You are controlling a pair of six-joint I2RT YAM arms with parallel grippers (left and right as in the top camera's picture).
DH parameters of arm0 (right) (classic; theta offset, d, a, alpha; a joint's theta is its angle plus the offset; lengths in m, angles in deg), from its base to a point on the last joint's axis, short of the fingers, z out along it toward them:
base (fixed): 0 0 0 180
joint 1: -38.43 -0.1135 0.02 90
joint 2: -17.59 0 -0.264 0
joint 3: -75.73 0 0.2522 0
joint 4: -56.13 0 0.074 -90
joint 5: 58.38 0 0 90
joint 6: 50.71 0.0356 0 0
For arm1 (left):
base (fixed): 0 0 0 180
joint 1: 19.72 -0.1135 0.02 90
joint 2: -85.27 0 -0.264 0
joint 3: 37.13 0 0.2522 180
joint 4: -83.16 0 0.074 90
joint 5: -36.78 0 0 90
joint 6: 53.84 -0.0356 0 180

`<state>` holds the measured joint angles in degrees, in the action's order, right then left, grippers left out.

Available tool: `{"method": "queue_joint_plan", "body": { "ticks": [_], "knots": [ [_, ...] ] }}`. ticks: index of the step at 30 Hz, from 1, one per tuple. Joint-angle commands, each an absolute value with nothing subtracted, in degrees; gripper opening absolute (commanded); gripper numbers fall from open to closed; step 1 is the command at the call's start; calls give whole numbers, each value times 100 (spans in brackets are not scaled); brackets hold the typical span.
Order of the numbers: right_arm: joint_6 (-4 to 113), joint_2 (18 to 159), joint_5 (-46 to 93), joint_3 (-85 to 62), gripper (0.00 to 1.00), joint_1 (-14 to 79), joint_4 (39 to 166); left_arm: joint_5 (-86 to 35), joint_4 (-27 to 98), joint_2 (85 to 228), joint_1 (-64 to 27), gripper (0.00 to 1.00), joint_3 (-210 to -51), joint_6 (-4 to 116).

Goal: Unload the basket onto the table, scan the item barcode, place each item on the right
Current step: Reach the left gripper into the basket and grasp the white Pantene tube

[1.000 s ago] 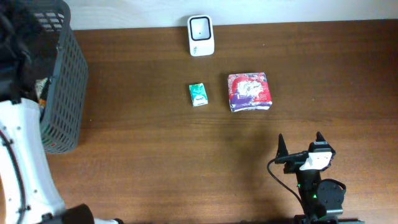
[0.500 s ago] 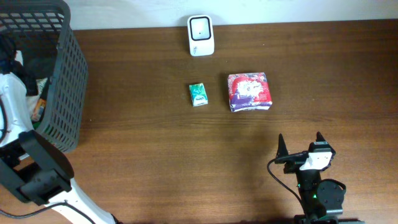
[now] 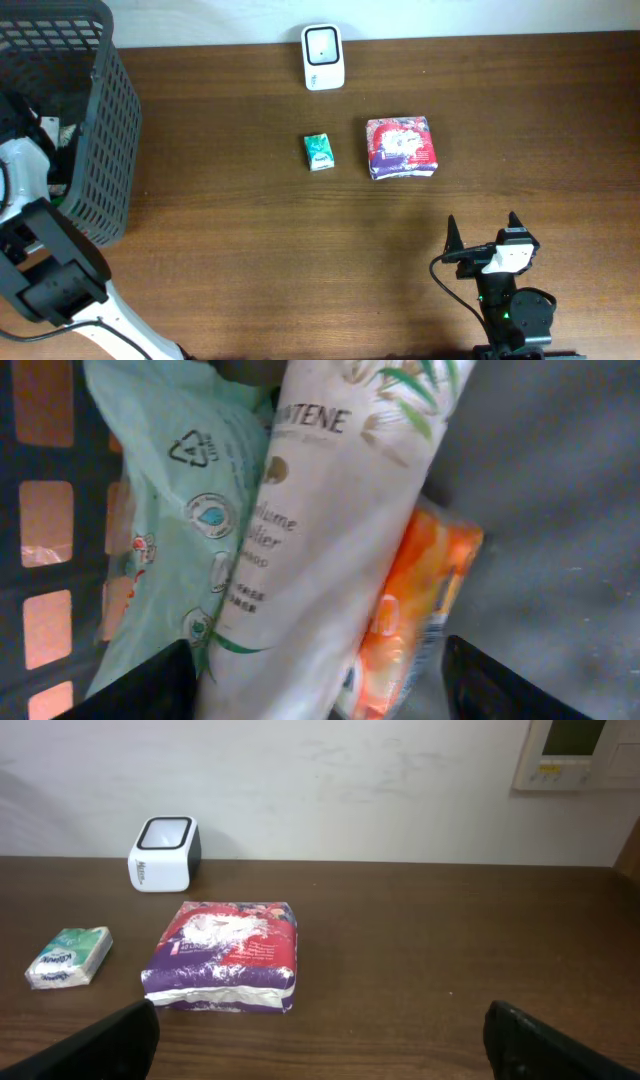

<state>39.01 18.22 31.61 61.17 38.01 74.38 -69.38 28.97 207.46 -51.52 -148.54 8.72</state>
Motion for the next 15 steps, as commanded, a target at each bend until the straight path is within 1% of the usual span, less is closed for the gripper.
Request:
{"method": "queue_joint_plan", "body": {
  "ticks": [1,2,5,6,8,10,12,14,15],
  "knots": [
    [3869,1780,3191,6165,99,3770,7456,-6604,2838,21039,-5326,62,-14729,822],
    [3869,1780,3191,6165,99,3770,7456,-6597,2768,21102,-5344,55,-14729,822],
    [3869,1780,3191,6165,98,3770,7456,-6412,2729,21122,-5337,23,-14738,955],
    [3869,1780,3191,6165,99,3770,7456,-6156,2712,21111,-5337,17,-14738,995],
    [3869,1780,3191,6165,98,3770,7456,-5581,2622,21109,-5337,8,-14738,997],
    [3869,1780,3191,6165,99,3770,7456,-5244,2602,21074,-5337,0,-14758,1355],
    [3869,1780,3191,6165,99,3770,7456,-5072,2604,20925,-5340,0,-14898,1777],
    [3869,1780,3191,6165,99,3770,7456,-4552,2620,20628,-5340,0,-15182,2144],
    [3869,1780,3191,6165,98,3770,7456,-4049,2655,20470,-5340,0,-15361,2407]
  ]
}}
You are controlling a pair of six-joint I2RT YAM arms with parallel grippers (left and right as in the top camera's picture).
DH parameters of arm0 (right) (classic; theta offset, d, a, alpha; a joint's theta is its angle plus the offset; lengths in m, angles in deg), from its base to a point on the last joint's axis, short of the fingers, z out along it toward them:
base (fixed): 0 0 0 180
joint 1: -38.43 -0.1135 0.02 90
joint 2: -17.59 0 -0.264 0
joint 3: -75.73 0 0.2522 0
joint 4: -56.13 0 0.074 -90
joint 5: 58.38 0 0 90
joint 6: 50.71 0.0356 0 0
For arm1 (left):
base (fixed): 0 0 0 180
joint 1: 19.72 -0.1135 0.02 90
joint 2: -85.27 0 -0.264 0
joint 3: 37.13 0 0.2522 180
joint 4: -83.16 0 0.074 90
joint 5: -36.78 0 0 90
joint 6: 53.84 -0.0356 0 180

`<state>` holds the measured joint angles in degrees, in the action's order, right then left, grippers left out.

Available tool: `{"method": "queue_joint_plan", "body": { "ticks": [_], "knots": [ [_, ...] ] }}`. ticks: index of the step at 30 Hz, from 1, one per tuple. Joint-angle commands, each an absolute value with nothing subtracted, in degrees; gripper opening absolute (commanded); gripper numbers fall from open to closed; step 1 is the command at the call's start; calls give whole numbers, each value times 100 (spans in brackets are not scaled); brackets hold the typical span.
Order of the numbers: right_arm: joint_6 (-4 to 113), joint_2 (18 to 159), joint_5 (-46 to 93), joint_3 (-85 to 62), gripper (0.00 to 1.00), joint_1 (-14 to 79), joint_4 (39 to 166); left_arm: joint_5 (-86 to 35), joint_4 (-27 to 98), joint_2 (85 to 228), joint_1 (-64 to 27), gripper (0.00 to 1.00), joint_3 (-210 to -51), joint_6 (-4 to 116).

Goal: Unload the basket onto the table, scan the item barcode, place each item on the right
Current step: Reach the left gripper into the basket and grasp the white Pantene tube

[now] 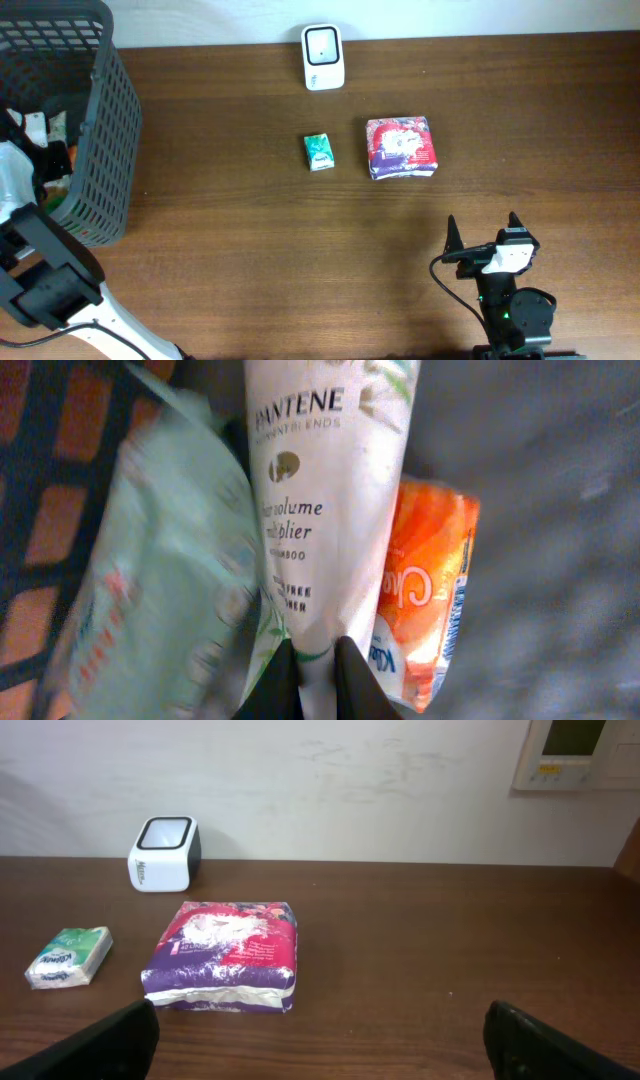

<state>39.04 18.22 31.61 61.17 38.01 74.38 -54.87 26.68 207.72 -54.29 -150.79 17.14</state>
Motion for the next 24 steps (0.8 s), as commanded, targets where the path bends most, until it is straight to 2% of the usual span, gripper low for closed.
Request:
{"method": "queue_joint_plan", "body": {
  "ticks": [1,6,10,12,14,15,16,19,22,24],
  "knots": [
    [3869,1780,3191,6165,99,3770,7456,-3360,2714,20272,-5340,0,-15632,2715],
    [3869,1780,3191,6165,99,3770,7456,-1524,3531,19469,-5337,0,-16056,4323],
    [3869,1780,3191,6165,99,3770,7456,-1476,3745,18978,-5340,0,-16056,5294],
    [3869,1780,3191,6165,99,3770,7456,-1485,3855,18836,-5340,2,-16056,5349],
    [3869,1780,3191,6165,98,3770,7456,-1516,3728,18842,-5337,25,-16056,5305],
    [3869,1780,3191,6165,99,3770,7456,-1682,3584,18871,-5309,29,-16054,5136],
    [3869,1780,3191,6165,98,3770,7456,-2049,3402,18921,-5270,42,-16054,4774],
    [3869,1780,3191,6165,99,3770,7456,-2963,3022,19185,-5136,53,-16045,3943],
    [3869,1780,3191,6165,99,3770,7456,-2973,2985,19666,-5003,59,-16045,3884],
    [3869,1780,3191,6165,98,3770,7456,-3140,2985,20149,-4905,68,-16045,3882]
  ]
}}
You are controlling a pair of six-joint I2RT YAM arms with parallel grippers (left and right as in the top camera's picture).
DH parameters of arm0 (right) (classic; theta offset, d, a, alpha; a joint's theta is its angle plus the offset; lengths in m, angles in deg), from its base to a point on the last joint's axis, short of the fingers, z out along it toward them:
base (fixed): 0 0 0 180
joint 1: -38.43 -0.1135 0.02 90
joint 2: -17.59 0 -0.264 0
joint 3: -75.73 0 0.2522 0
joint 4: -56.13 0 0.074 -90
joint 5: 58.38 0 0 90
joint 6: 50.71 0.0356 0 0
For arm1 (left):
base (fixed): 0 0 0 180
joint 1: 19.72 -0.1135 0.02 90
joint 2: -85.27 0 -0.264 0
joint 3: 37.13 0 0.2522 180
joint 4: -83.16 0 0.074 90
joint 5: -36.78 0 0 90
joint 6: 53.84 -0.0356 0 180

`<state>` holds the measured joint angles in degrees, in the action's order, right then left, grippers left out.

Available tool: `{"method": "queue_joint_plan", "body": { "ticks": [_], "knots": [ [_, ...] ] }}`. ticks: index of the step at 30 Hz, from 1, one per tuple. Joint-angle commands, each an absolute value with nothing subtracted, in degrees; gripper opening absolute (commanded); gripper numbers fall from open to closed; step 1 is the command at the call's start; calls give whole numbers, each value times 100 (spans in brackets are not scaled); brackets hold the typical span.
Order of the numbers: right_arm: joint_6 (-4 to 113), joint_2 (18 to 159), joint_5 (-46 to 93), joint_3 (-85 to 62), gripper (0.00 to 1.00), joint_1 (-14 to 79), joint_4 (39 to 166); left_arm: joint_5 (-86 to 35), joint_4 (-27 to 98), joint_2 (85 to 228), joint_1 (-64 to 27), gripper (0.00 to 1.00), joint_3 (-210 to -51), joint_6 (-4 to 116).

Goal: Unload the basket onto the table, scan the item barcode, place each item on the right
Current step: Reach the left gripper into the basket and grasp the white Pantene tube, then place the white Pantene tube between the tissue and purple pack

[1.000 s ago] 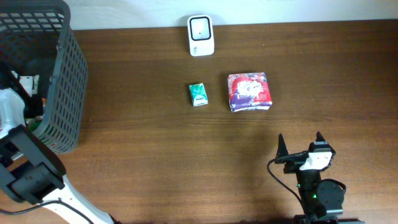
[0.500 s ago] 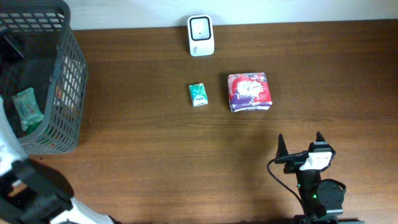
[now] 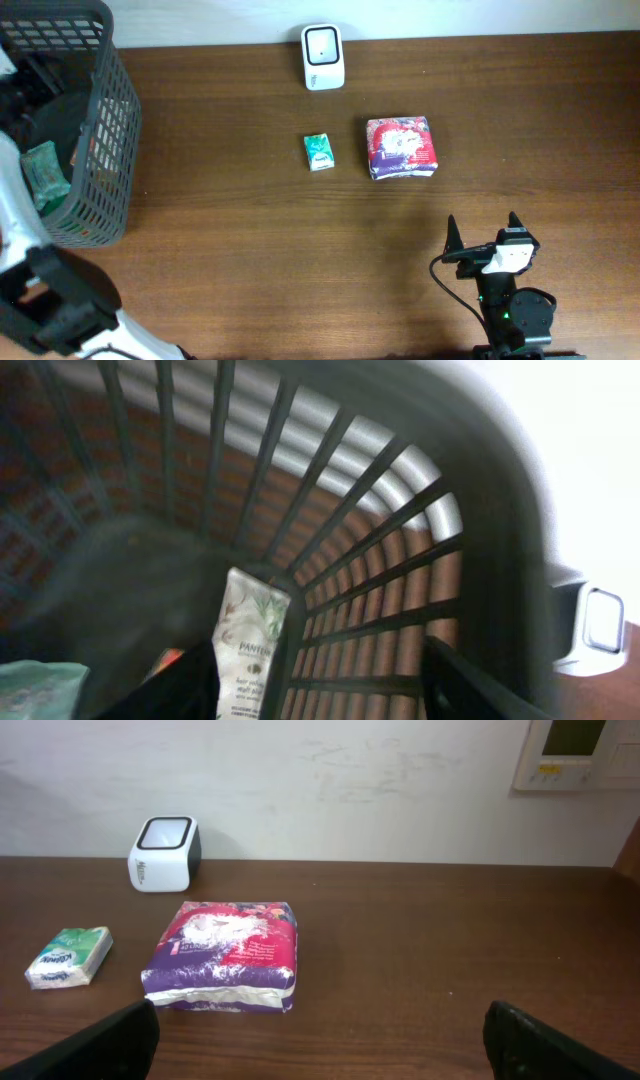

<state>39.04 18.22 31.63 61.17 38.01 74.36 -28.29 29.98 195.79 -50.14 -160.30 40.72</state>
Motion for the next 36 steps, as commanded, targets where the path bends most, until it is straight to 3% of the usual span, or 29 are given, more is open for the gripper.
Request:
{"method": "queue_joint_plan", "body": {
  "ticks": [1,8,13,16,17,18,22,27,31,34,36],
  "knots": [
    [3869,1780,3191,6165,99,3770,7456,-3334,2985,20400,-4896,69,-16045,3873],
    [3869,1780,3191,6165,99,3770,7456,-3360,2902,21227,-4896,70,-16045,3436],
    [3869,1780,3191,6165,99,3770,7456,-3701,2172,21795,-4874,69,-16045,2894],
    [3869,1780,3191,6165,99,3770,7456,-3684,1999,22018,-4874,55,-16045,2894],
    [3869,1780,3191,6165,99,3770,7456,-3640,1975,22040,-4865,46,-16043,2894],
    [3869,1780,3191,6165,99,3770,7456,-3631,1975,22046,-4839,28,-16045,2894],
    [3869,1780,3191,6165,99,3770,7456,-3631,1931,22014,-4863,0,-16058,2898],
    [3869,1780,3191,6165,98,3770,7456,-3590,1715,21434,-5125,0,-16707,4135],
    [3869,1780,3191,6165,99,3770,7456,-3494,1686,20243,-5637,0,-17103,6085],
    [3869,1780,3191,6165,98,3770,7456,-3113,1901,19354,-5750,0,-17105,6271],
    [3869,1780,3191,6165,98,3770,7456,-2045,2318,18912,-5687,0,-17105,6275]
  ]
}}
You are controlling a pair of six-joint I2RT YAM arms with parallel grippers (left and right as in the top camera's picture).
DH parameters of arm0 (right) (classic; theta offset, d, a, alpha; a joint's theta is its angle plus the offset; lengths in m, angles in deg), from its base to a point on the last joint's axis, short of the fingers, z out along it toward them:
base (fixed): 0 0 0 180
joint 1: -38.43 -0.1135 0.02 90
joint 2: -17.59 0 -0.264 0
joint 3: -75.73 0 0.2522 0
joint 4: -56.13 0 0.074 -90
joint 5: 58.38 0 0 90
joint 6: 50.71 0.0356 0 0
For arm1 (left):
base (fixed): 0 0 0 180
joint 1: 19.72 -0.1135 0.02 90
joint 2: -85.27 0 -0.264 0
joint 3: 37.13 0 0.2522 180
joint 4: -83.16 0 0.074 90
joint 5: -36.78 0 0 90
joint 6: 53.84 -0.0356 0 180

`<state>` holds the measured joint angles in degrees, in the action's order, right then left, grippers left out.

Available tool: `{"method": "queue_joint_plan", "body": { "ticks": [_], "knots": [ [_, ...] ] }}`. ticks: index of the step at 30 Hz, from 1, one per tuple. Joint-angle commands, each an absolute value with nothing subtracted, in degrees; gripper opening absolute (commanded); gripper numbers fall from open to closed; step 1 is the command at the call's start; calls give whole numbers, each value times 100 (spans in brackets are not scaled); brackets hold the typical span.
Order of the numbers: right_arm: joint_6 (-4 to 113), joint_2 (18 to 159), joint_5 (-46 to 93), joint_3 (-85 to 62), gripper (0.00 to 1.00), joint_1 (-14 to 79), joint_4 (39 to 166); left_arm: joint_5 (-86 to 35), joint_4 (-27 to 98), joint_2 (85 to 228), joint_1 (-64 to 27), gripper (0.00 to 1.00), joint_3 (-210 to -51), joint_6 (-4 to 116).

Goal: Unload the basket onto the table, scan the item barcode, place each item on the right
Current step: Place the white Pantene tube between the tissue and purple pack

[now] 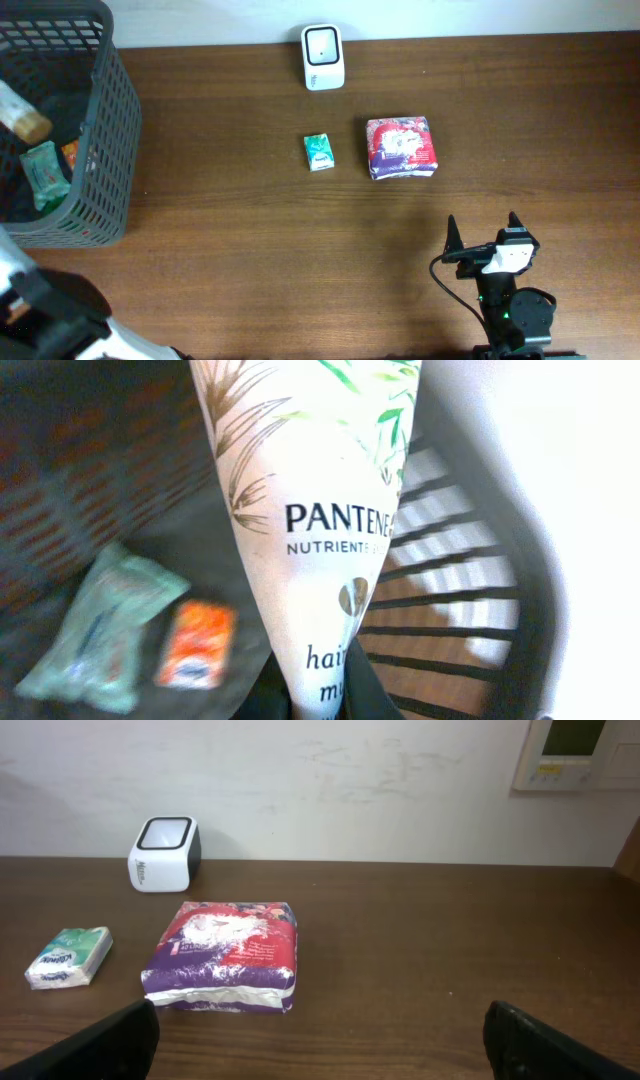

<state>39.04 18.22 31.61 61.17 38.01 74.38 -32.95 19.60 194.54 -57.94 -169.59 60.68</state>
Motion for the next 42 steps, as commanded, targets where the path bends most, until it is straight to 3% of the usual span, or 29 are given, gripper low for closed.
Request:
{"method": "queue_joint_plan", "body": {
  "ticks": [1,4,8,13,19,24,27,29,32,35,36,38,42],
  "knots": [
    [3869,1780,3191,6165,99,3770,7456,-1424,2530,18803,-5589,0,-17105,6402],
    [3869,1780,3191,6165,99,3770,7456,-359,2567,18768,-5101,0,-17105,6920],
    [3869,1780,3191,6165,99,3770,7456,-320,2572,18768,-3475,0,-17105,6935],
    [3869,1780,3191,6165,99,3770,7456,-4296,1166,19227,-634,0,-17038,6933],
    [3869,1780,3191,6165,99,3770,7456,-4318,1026,21292,1209,0,-16856,6940],
    [3869,1780,3191,6165,99,3770,7456,-4429,1339,22024,1622,0,-16856,6942],
    [3869,1780,3191,6165,99,3770,7456,-4425,1455,22029,1650,23,-16856,6940],
    [3869,1780,3191,6165,98,3770,7456,-4423,1531,22024,1609,33,-16885,6938],
    [3869,1780,3191,6165,99,3770,7456,-4403,1265,22005,1467,34,-17245,6935],
    [3869,1780,3191,6165,99,3770,7456,-4409,-189,21852,1032,41,-18830,6472],
    [3869,1780,3191,6165,99,3770,7456,-4407,-689,21788,857,51,-19357,6472],
    [3869,1780,3191,6165,99,3770,7456,-4405,-1454,21642,538,99,-20111,6315],
    [3869,1780,3191,6165,99,3770,7456,-4473,-2733,20696,-817,100,-21249,5681]
  ]
}}
